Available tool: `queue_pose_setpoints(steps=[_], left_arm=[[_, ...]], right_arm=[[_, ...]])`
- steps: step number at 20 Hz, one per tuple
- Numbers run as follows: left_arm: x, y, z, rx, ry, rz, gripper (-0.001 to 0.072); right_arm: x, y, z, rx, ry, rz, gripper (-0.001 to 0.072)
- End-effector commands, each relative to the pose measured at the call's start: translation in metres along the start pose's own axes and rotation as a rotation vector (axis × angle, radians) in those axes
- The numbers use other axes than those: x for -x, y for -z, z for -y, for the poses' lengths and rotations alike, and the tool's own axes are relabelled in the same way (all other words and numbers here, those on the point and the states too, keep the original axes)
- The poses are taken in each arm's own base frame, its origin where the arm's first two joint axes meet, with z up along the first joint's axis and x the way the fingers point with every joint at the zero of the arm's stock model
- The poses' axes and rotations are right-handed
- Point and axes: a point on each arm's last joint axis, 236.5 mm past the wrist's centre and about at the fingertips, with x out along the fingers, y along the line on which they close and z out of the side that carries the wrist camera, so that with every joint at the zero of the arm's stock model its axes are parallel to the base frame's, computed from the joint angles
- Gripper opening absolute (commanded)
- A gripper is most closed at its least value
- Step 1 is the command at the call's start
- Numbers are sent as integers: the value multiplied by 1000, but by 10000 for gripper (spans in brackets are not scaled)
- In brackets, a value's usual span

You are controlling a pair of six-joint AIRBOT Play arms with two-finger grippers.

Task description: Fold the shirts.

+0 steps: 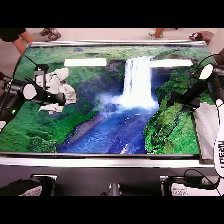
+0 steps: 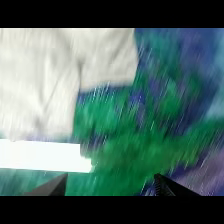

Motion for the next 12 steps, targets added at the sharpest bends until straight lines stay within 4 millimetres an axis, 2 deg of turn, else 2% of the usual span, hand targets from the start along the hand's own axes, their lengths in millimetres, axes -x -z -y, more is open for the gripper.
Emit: queue_pose_setpoints(steps=[1,2,4,7,9,10,11,12], left_arm=[[-27,-44,-17,91,-1,91,654],[-47,-45,-30,136,-14,23,675],[-89,-46,-40,226,23,-115,704],[-143,-56,-28,306,100,-193,720],[-165,-57,-14,324,136,-205,702],[-170,-58,-8,337,150,-205,496],[-171,-59,-1,348,172,-202,151],[-164,-65,7,333,209,-189,26]], right_arm=[[0,-12,-3,-4,-14,49,680],[0,-15,-6,-4,-25,65,680],[1,-20,-9,-6,-36,83,680],[1,-21,-11,-6,-44,89,680],[1,-22,-11,-6,-45,92,678],[1,-23,-11,-5,-45,97,677],[1,-25,-11,-5,-46,106,676],[2,-26,-11,-1,-47,111,675]])
